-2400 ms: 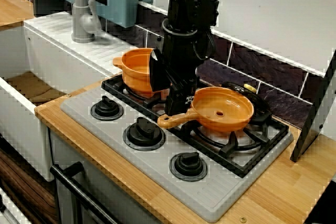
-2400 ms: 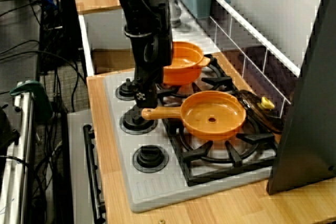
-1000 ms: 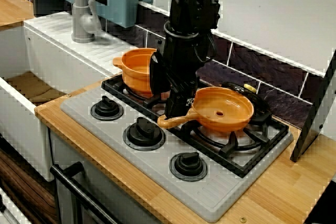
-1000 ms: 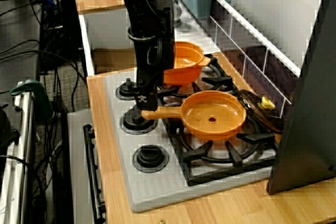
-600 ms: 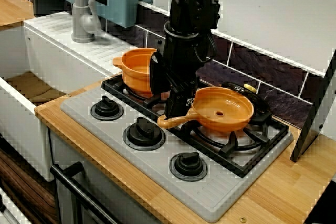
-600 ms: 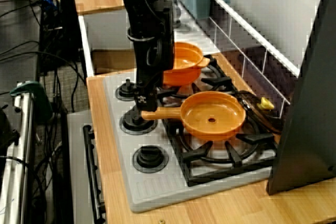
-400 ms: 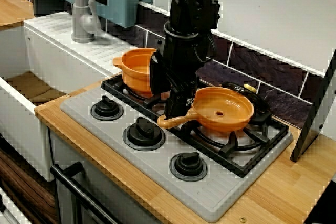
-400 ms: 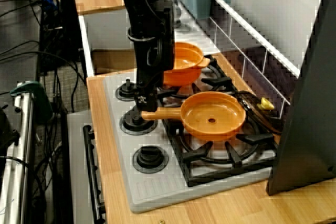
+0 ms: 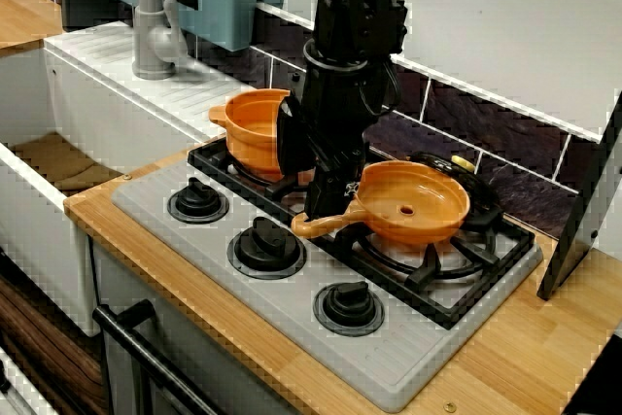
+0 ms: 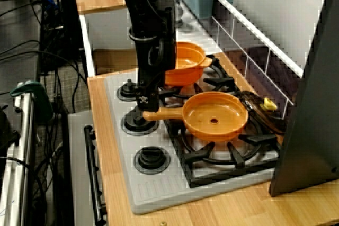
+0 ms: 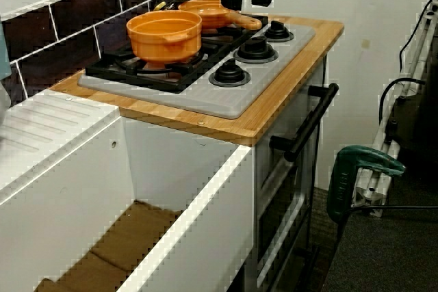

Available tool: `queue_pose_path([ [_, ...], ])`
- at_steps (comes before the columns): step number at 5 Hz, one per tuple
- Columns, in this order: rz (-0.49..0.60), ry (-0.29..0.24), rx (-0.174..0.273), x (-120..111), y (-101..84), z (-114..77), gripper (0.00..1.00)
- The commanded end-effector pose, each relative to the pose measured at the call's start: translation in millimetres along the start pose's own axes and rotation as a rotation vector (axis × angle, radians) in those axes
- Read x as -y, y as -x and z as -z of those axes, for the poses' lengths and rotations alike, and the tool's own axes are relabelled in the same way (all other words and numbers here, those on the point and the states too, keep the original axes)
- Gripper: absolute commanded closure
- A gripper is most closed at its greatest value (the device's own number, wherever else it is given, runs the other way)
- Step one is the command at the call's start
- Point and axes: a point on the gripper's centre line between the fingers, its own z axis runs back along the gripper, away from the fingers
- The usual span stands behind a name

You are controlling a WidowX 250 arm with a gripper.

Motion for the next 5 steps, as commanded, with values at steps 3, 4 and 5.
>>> queue_pose_path([
  [3, -0.002, -0.018, 0.022, 14, -23.4, -2.8, 0.0],
  [4, -0.019, 0.01, 0.017, 13, -33.1, 3.9, 0.0],
  [5, -0.052, 0.002, 0.056, 19, -45.4, 9.9, 0.0],
])
